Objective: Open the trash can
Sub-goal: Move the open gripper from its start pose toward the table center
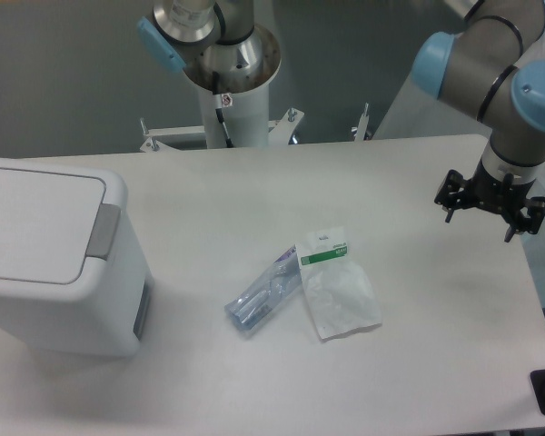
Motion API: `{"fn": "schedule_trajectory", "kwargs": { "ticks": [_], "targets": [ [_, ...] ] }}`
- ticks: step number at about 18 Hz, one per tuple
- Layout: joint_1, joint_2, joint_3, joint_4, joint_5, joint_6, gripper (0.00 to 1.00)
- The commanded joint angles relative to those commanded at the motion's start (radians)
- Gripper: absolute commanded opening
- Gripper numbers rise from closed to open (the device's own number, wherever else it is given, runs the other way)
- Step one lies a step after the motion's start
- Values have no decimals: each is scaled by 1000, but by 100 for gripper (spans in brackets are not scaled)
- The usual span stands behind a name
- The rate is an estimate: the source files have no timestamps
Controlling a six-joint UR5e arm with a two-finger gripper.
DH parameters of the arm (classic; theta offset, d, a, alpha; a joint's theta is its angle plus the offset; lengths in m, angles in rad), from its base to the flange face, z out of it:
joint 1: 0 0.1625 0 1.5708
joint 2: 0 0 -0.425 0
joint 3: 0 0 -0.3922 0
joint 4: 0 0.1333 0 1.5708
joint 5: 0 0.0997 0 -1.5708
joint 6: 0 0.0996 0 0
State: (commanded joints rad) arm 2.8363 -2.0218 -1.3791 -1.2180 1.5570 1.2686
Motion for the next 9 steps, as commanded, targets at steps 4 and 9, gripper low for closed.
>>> {"fn": "schedule_trajectory", "kwargs": {
  "ticks": [4,9],
  "targets": [
    [-14,0,0,-3,-3,0,100],
    [-48,0,3,-11,-46,-12,100]
  ]
}}
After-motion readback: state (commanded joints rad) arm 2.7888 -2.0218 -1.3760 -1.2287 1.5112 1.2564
